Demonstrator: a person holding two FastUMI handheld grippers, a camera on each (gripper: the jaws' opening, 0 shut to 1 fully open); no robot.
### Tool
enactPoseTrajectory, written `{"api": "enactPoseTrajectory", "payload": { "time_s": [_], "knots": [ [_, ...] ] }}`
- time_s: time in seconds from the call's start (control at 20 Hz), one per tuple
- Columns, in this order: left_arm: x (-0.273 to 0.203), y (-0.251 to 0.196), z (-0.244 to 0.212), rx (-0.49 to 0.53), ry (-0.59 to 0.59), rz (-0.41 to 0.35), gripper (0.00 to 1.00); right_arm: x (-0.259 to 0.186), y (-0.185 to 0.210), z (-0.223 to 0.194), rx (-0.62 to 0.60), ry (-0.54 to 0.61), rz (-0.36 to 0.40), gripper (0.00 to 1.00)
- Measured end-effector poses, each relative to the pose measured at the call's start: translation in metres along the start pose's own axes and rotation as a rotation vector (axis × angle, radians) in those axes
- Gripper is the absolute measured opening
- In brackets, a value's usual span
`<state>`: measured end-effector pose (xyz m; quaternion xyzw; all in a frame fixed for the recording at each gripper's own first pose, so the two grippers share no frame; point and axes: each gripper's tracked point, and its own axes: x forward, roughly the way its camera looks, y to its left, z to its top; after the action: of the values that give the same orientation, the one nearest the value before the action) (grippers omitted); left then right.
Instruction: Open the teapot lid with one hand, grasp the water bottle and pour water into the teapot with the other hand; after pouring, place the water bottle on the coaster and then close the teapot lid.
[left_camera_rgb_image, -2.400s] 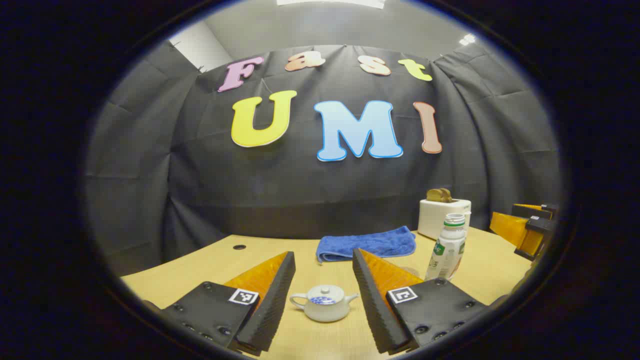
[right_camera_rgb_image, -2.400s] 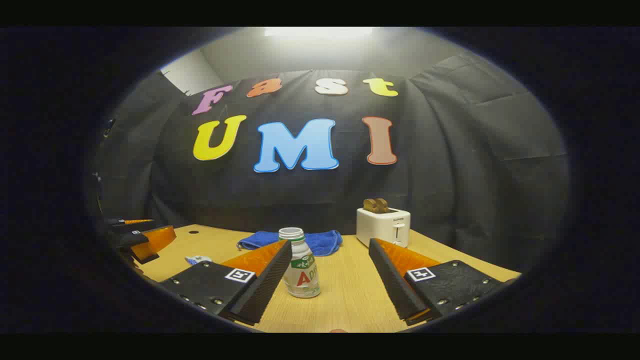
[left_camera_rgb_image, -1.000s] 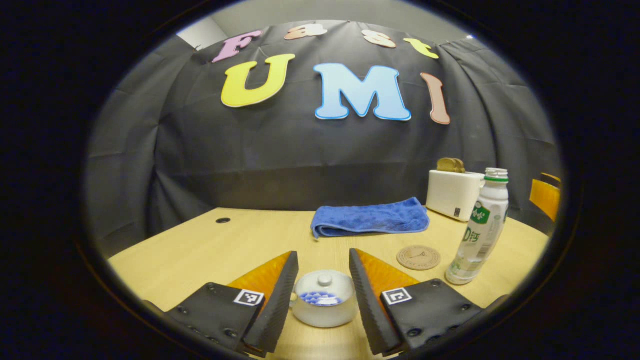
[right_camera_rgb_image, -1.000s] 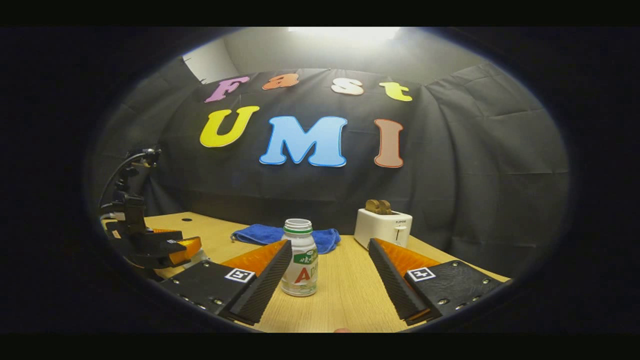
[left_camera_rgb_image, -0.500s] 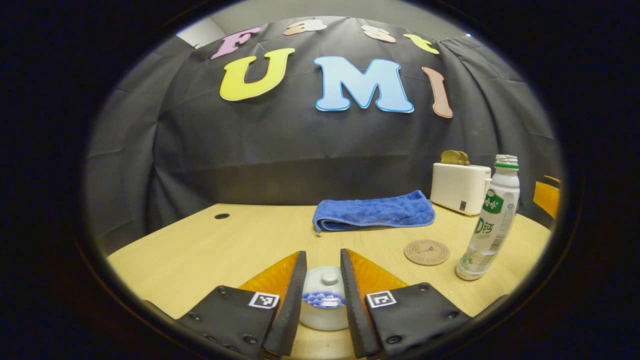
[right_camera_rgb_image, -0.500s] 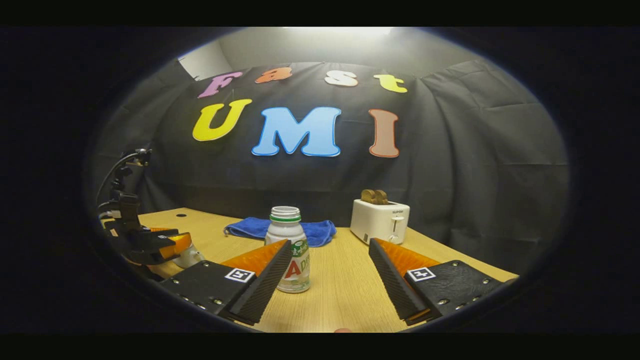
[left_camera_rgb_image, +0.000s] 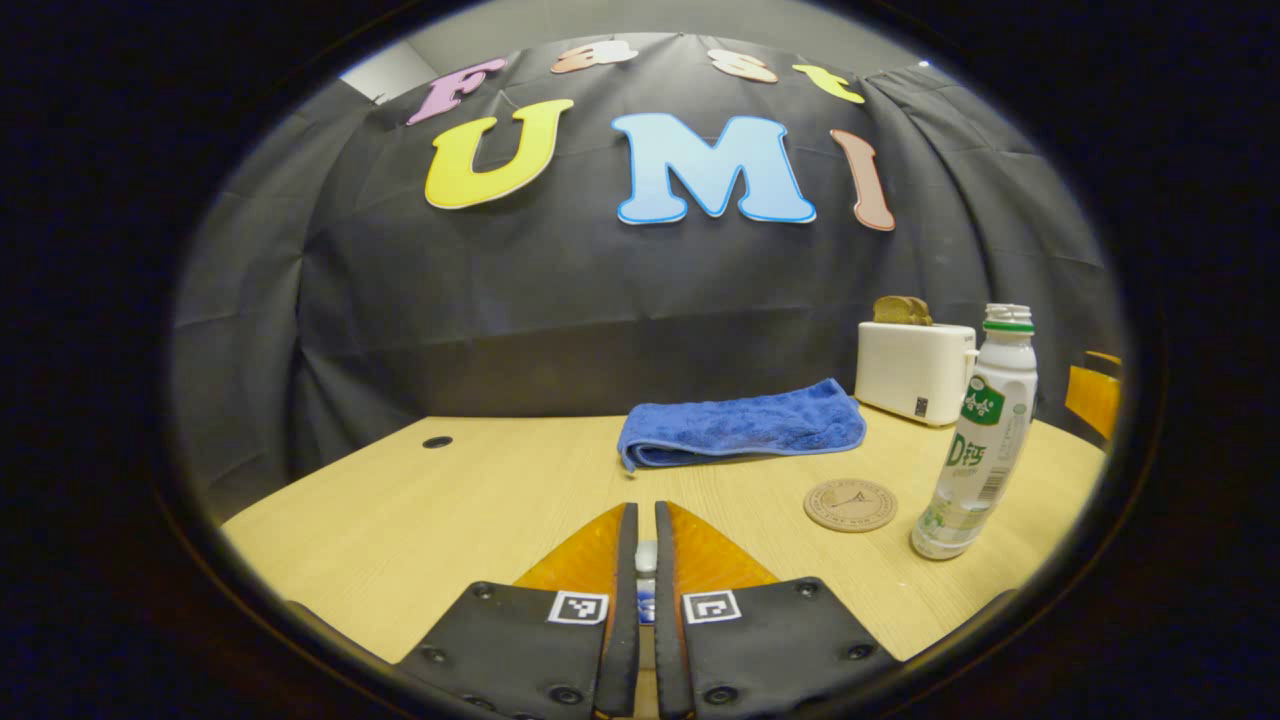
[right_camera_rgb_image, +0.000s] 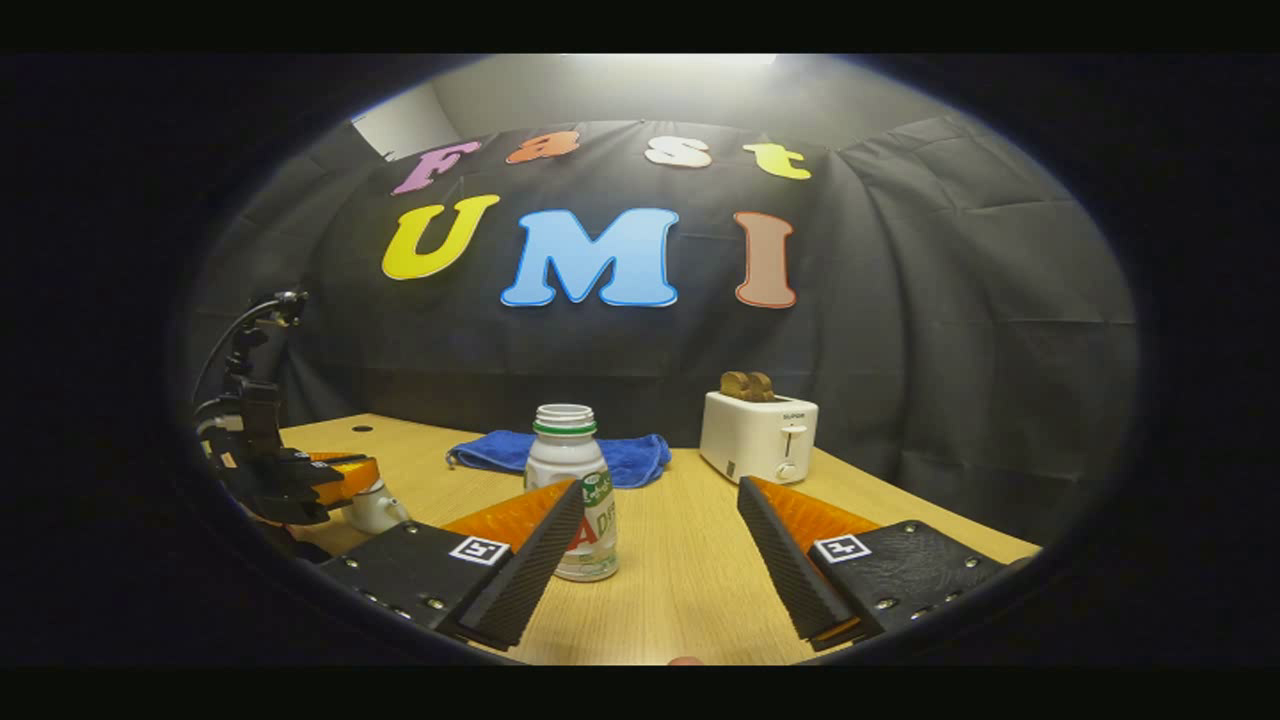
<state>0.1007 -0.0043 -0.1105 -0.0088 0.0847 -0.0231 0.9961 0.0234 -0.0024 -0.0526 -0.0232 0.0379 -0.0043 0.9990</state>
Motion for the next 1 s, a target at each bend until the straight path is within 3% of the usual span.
{"api": "enactPoseTrajectory", "payload": {
  "time_s": [0.25,0.3,0.4,1.0],
  "knots": [
    [-0.009,0.009,0.017,-0.087,-0.024,-0.015,0.17,0.005,0.013,-0.011,0.041,0.03,0.058,0.95],
    [-0.012,0.011,0.023,-0.097,-0.033,-0.016,0.13,0.006,0.015,-0.012,0.038,0.032,0.068,0.95],
    [-0.022,0.016,0.035,-0.111,-0.055,-0.019,0.17,0.009,0.022,-0.014,0.043,0.04,0.095,0.95],
    [-0.084,0.079,0.049,-0.095,-0.098,0.041,0.17,0.061,0.051,-0.042,0.067,0.116,0.19,0.95]
  ]
}}
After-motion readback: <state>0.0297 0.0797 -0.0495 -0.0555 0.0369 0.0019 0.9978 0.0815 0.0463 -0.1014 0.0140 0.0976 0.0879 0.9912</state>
